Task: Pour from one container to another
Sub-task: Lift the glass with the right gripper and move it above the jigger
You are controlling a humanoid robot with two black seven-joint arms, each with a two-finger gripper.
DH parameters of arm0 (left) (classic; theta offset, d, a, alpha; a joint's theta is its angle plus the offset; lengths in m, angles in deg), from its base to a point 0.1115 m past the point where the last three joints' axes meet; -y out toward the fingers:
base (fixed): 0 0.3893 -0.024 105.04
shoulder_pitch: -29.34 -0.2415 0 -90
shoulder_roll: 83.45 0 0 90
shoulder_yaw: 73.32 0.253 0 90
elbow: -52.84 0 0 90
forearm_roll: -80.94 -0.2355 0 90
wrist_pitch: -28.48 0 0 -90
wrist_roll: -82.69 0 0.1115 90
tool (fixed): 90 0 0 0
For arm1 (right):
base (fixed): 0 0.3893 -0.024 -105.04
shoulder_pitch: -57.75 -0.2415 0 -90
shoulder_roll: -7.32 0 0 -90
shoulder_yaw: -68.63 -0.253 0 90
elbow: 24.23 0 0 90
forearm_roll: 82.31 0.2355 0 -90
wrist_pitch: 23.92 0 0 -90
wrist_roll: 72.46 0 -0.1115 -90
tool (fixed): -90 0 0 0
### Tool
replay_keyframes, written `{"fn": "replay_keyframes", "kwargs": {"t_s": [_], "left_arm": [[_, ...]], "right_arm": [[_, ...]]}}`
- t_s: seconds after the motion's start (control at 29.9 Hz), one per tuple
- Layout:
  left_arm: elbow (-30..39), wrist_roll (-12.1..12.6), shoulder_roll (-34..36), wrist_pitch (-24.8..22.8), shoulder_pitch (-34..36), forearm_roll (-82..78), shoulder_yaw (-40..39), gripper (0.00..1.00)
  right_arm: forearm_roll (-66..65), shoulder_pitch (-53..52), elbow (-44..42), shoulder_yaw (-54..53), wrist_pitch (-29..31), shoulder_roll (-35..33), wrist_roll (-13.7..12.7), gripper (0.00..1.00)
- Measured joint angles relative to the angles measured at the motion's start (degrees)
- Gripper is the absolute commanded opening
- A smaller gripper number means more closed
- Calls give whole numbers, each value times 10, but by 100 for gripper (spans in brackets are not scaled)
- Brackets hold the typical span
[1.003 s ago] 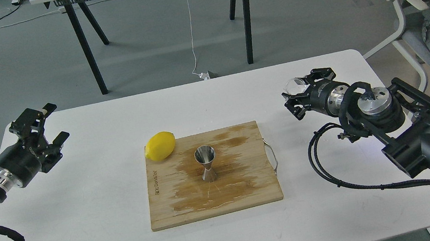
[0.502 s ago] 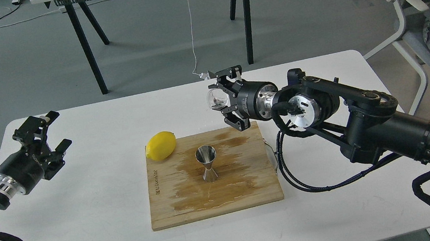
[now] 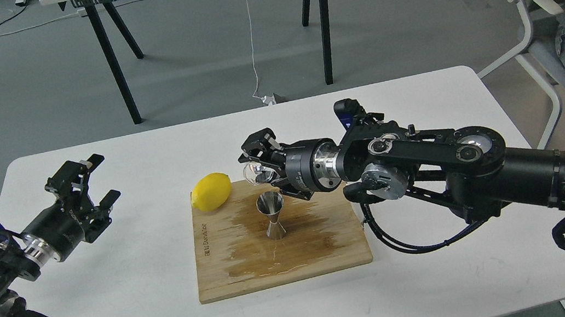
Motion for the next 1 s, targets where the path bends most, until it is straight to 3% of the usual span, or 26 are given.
{"fn": "replay_keyframes", "kwargs": {"t_s": [0.33,1.0], "left_arm": [[-3,0,3,0,-3,1,-1,99],[-3,0,7,0,-6,0,-1,99]], "right_arm": [[-100,-20,5,52,-1,-11,20,23],[-148,-44,26,92,6,-27,71,24]]}}
